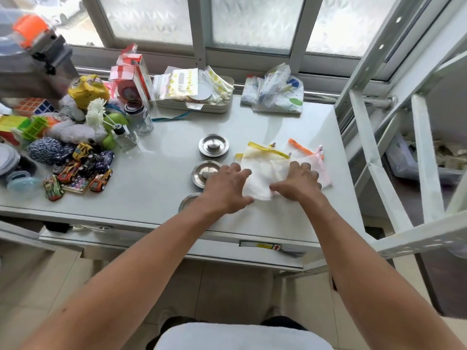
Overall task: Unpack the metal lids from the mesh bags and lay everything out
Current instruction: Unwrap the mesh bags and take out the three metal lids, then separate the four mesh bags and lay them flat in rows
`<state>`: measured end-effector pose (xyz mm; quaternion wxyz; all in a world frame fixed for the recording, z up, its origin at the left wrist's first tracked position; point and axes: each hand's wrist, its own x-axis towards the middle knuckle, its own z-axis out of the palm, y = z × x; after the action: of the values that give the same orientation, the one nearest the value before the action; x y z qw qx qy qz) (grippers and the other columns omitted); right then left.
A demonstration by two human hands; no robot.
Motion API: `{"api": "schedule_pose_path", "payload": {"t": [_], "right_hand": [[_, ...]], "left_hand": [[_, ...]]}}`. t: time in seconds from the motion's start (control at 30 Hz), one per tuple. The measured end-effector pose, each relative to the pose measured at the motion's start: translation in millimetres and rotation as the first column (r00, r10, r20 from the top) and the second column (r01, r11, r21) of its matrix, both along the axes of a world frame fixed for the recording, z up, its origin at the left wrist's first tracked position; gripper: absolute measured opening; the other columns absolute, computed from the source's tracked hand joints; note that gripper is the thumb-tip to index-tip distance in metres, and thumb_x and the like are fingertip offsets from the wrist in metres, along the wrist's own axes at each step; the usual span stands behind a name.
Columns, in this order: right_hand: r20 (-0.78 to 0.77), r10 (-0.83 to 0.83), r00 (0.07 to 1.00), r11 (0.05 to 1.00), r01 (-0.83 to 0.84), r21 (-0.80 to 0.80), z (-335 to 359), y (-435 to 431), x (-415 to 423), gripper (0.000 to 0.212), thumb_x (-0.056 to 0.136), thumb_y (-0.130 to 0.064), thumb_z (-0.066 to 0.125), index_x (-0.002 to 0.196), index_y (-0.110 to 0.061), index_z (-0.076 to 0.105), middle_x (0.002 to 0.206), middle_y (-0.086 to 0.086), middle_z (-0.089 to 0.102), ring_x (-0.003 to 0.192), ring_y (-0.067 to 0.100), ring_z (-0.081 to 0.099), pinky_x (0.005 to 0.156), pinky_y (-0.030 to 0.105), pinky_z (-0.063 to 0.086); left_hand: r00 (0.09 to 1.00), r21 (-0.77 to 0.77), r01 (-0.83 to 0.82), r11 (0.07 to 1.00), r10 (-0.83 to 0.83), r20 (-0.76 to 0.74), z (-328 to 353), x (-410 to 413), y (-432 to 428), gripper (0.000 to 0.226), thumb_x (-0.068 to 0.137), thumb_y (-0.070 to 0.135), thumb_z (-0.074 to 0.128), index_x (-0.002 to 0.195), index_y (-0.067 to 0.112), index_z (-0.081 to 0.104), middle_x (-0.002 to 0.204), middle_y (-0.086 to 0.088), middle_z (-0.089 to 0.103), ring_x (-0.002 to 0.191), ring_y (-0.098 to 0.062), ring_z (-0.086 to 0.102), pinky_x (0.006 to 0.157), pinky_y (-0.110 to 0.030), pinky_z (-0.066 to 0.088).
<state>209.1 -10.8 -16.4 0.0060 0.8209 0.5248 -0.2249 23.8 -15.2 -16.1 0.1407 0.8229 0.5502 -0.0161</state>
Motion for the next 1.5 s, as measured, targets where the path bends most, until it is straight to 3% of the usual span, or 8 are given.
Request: {"api": "schedule_pose_path", "payload": {"t": [0.13,0.3,0.43,0.57,0.77,1.0,1.27,1.5], "right_hand": [[-0.058,0.035,0.998,0.964,-0.019,0.265,-3,-7,22,0.023,0.077,-0.024,0.061,0.093,-0.009,0.066,0.106,0.017,0.065,0.102,0.037,0.061,0.077,0.033,0.048],[-0.047,-0.023,0.999,0.959,0.035,0.282,14,-14,50,0.014,0.071,-0.022,0.062,0.072,-0.008,0.063,0.078,0.013,0.067,0.075,0.032,0.062,0.061,0.029,0.041],[0.027,0.2,0.979,0.955,-0.189,-0.227,24,-7,56,0.045,0.063,-0.034,0.077,0.101,-0.011,0.071,0.106,0.012,0.066,0.104,0.029,0.06,0.08,0.035,0.051],[0.05,0.241,0.969,0.97,-0.242,0.01,16,3,32,0.096,0.065,-0.054,0.076,0.145,-0.026,0.032,0.158,0.007,0.02,0.144,0.035,0.017,0.109,0.052,0.033],[0.114,0.241,0.964,0.946,-0.259,0.195,-7,7,27,0.025,0.079,-0.013,0.057,0.097,-0.02,0.073,0.116,0.008,0.061,0.113,0.031,0.058,0.086,0.037,0.053],[-0.035,0.433,0.901,0.891,-0.433,-0.138,17,-13,61,0.014,0.07,-0.008,0.067,0.073,-0.021,0.074,0.087,0.005,0.072,0.095,0.019,0.055,0.063,0.016,0.044],[-0.145,0.512,0.847,0.712,-0.512,-0.48,41,-25,56,0.045,0.064,-0.042,0.086,0.104,-0.023,0.076,0.118,-0.004,0.067,0.122,0.005,0.039,0.093,0.031,0.045],[-0.449,0.017,0.893,0.992,0.042,0.12,30,21,62,0.051,0.081,-0.05,0.069,0.086,0.0,0.069,0.079,0.01,0.065,0.085,0.033,0.068,0.069,0.036,0.049]], "left_hand": [[0.994,0.131,0.085,0.988,-0.076,-0.076,-12,21,4,0.043,0.088,0.048,0.06,0.125,0.026,0.059,0.133,-0.004,0.054,0.117,-0.029,0.051,0.087,-0.044,0.05],[0.967,0.182,-0.147,0.972,0.103,0.233,-14,22,10,0.027,0.094,0.035,0.055,0.108,0.016,0.069,0.115,-0.006,0.064,0.103,-0.032,0.061,0.078,-0.043,0.052],[0.863,0.169,-0.336,0.926,0.231,0.45,-12,19,14,0.023,0.094,0.026,0.055,0.096,0.006,0.065,0.098,-0.016,0.064,0.088,-0.038,0.062,0.069,-0.043,0.05],[0.821,0.163,-0.381,0.91,0.252,0.512,-12,15,15,0.023,0.094,0.022,0.054,0.092,0.001,0.064,0.094,-0.02,0.064,0.087,-0.038,0.06,0.068,-0.037,0.041],[0.791,0.177,-0.457,0.872,0.308,0.528,-9,10,25,0.023,0.094,0.02,0.054,0.085,0.0,0.061,0.093,-0.022,0.063,0.085,-0.04,0.059,0.066,-0.037,0.038],[0.706,0.242,-0.57,0.785,0.318,0.632,-8,22,50,0.023,0.094,0.017,0.054,0.077,0.002,0.057,0.088,-0.02,0.064,0.084,-0.039,0.058,0.066,-0.037,0.037],[0.69,0.249,-0.526,0.813,0.238,0.683,-11,64,58,0.015,0.092,0.013,0.057,0.094,0.0,0.065,0.101,-0.023,0.062,0.087,-0.041,0.061,0.075,-0.042,0.049],[0.9,0.148,-0.066,0.987,-0.005,0.437,-38,55,39,0.051,0.085,0.014,0.068,0.134,0.012,0.052,0.144,-0.019,0.042,0.122,-0.04,0.049,0.101,-0.042,0.041]]}}
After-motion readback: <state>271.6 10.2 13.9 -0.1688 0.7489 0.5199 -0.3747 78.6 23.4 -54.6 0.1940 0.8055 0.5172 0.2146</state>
